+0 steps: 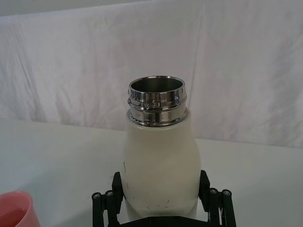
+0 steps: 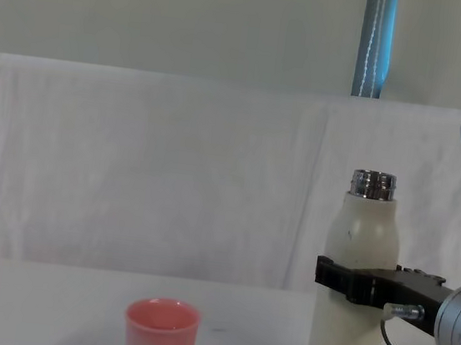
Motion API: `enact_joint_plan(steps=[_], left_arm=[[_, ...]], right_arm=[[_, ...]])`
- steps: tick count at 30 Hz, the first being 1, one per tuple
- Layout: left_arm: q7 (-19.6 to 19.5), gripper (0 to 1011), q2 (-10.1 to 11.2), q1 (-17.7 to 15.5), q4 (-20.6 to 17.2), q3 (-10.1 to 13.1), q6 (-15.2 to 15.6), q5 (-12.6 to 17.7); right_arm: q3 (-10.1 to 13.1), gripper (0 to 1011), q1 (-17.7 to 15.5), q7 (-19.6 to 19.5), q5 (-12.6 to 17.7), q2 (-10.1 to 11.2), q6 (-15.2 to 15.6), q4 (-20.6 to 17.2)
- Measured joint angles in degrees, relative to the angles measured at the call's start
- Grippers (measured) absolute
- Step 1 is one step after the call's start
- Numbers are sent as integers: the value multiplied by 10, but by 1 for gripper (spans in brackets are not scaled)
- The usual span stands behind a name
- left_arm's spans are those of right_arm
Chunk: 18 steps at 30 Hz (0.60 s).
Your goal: Grasp the thermos with one hand and pour water into the cup lid.
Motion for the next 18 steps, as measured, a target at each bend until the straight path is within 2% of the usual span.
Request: enact_joint_plan(steps=[18], left_arm=[[0, 1001, 0, 0, 0, 0, 0, 0]], right_arm=[[0, 955, 0, 1, 0, 0, 1, -1]])
